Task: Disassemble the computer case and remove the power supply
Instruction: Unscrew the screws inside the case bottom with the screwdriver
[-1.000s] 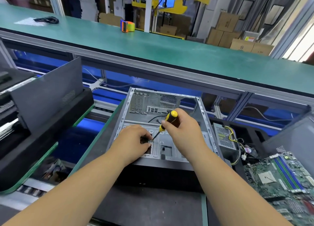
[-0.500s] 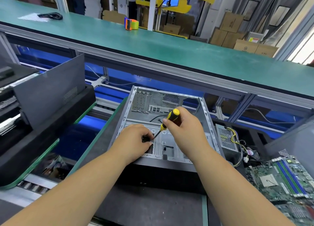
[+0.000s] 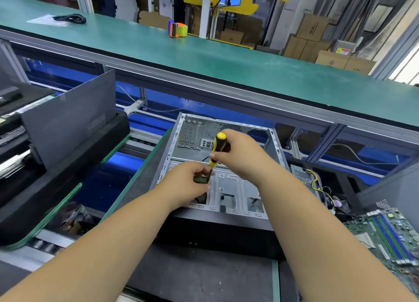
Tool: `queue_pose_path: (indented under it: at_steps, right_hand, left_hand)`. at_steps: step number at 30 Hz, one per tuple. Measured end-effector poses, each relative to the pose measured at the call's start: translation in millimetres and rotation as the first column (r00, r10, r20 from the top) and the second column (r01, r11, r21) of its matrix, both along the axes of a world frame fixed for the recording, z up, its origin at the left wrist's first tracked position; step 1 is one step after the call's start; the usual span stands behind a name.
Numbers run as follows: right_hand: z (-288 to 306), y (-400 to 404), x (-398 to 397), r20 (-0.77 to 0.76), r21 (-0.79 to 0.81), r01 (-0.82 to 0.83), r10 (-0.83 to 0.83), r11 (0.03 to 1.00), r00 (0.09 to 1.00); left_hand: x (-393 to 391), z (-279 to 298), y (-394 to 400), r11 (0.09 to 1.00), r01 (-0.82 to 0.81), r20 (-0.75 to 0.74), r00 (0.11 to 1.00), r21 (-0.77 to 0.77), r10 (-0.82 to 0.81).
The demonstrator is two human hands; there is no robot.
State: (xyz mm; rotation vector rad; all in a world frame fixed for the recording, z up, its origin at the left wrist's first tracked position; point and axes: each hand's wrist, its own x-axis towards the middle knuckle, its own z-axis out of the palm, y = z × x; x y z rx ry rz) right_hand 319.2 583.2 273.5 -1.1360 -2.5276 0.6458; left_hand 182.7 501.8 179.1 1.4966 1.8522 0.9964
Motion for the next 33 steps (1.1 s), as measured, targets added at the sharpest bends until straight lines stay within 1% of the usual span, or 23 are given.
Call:
queue_pose_path:
  at_steps: [2,4,6,8,10,11,12,13,14,15,16,17,19,20,22,23,24,26,29,33]
  right_hand:
    - [2.8,3.8,-1.5,0.01,-0.006,-0.015,0.015,1.0,1.0]
    - [5.2,6.0,-1.2,0.013,-0.005,-0.024,0.024,1.0,1.0]
    - [6.4,9.3,-0.5,0.021,-0.007,-0.033,0.033,0.999,0.999]
    - [6.2,11.9,0.3,0.026,-0.008,-0.034,0.034,0.999,0.999]
    - [4.3,12.4,0.8,0.025,-0.013,-0.028,0.028,1.0,0.999]
    - [2.2,10.4,-0.1,-0.009,-0.036,-0.016,0.016,0.999,1.0]
    - [-1.1,5.8,-1.8,-0.102,-0.106,0.001,-0.012,0.994,0.995]
    - [-5.8,-1.2,-5.1,-0.257,-0.233,-0.003,-0.058,0.972,0.965]
    - [-10.5,-9.7,-10.2,-0.431,-0.378,-0.037,-0.14,0.925,0.891]
    - [-16.4,-16.0,-16.5,-0.557,-0.476,-0.074,-0.235,0.876,0.797]
    - [-22.5,-20.3,-22.4,-0.631,-0.51,-0.093,-0.298,0.855,0.716]
    - [-27.8,-23.0,-27.4,-0.667,-0.49,-0.078,-0.316,0.868,0.675]
    - [-33.8,-24.8,-33.6,-0.705,-0.435,-0.053,-0.304,0.899,0.641]
    - [-34.6,-24.0,-35.2,-0.715,-0.428,-0.05,-0.304,0.903,0.629]
    - [-36.4,-19.5,-35.9,-0.737,-0.42,-0.071,-0.295,0.905,0.608]
    - [-37.0,-17.5,-35.5,-0.743,-0.415,-0.081,-0.286,0.906,0.604]
    - [-38.1,-15.4,-35.3,-0.752,-0.408,-0.094,-0.276,0.908,0.599]
    - [-41.0,-11.6,-34.9,-0.773,-0.409,-0.135,-0.264,0.903,0.576]
    - [-43.0,-6.9,-34.1,-0.817,-0.434,-0.216,-0.281,0.875,0.504]
    - [-42.9,-3.0,-36.3,-0.841,-0.442,-0.284,-0.283,0.851,0.462]
  left_hand:
    - [0.9,2.4,4.2,0.997,0.014,0.16,0.987,0.081,-0.026]
    - [4.4,5.5,7.4,0.99,0.012,0.322,0.945,0.141,-0.058]
    - [7.4,6.1,10.1,0.981,0.004,0.428,0.9,0.193,-0.088]
    - [7.9,3.9,12.4,0.974,-0.02,0.437,0.896,0.225,-0.083]
    - [6.4,2.5,13.6,0.971,-0.036,0.399,0.915,0.236,-0.063]
    - [5.2,1.8,14.3,0.97,-0.035,0.374,0.925,0.239,-0.059]
    - [4.3,1.3,14.6,0.97,-0.031,0.362,0.93,0.241,-0.06]
    - [4.0,1.0,15.1,0.97,-0.03,0.37,0.927,0.24,-0.063]
    - [4.2,0.8,15.5,0.971,-0.031,0.391,0.918,0.237,-0.066]
    - [4.6,0.6,15.5,0.971,-0.039,0.404,0.913,0.235,-0.061]
    - [4.8,0.7,15.2,0.97,-0.046,0.402,0.914,0.24,-0.056]
    - [4.7,0.7,14.2,0.967,-0.047,0.389,0.92,0.251,-0.056]
    - [2.9,-0.1,12.5,0.967,-0.027,0.336,0.94,0.251,-0.061]
    - [1.0,-1.3,12.0,0.975,-0.015,0.265,0.963,0.221,-0.045]
    - [-3.0,-4.8,12.1,0.995,-0.012,0.026,1.0,0.096,0.01]
    - [-4.3,-6.3,12.8,0.999,-0.019,-0.08,0.997,0.037,0.022]
    - [-4.5,-7.2,13.4,1.0,-0.024,-0.147,0.989,0.001,0.024]
    - [-3.6,-7.5,15.1,0.999,-0.029,-0.208,0.978,-0.017,0.025]
    - [-2.9,-7.5,15.2,1.0,-0.027,-0.262,0.965,-0.012,0.023]
    - [-3.7,-8.4,14.5,1.0,-0.001,-0.267,0.964,-0.025,-0.006]
